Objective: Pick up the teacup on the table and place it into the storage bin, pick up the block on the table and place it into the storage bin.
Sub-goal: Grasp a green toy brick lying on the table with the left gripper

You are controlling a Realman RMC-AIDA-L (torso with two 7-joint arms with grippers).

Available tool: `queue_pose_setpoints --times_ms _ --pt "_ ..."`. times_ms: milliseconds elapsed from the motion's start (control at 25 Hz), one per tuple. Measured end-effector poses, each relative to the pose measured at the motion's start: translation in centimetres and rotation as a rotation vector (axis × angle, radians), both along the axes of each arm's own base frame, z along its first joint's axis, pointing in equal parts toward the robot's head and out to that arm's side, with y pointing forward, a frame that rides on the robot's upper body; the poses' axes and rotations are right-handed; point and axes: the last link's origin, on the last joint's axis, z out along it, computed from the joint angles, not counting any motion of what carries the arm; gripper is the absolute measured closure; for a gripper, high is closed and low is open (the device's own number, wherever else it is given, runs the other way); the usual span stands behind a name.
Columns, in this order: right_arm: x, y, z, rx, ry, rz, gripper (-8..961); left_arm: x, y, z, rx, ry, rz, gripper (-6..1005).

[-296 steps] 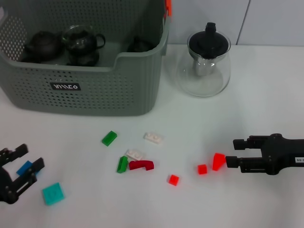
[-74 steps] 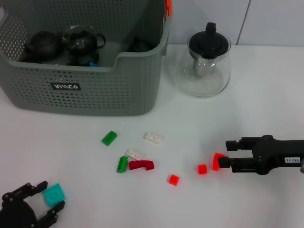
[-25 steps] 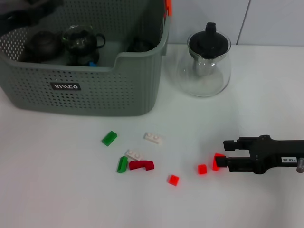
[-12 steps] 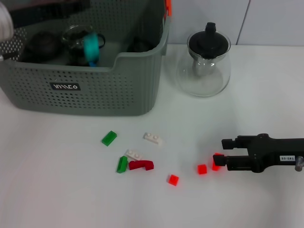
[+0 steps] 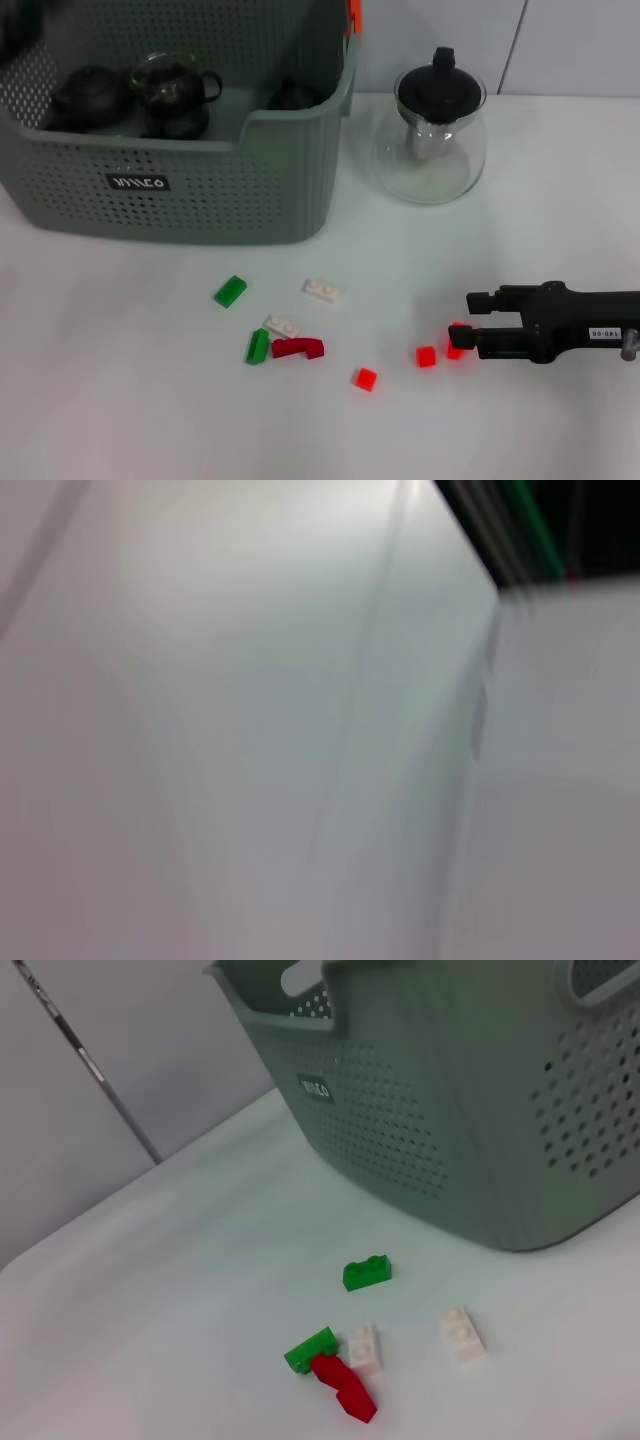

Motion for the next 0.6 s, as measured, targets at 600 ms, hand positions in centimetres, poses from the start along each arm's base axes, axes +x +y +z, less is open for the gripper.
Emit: queue_pose_setpoints --times_ms 600 --pt "-0.4 0.0 -0.4 0.001 0.011 0.003 216 -6.2 -6.8 -13.1 -0.207 0.513 0.005 201"
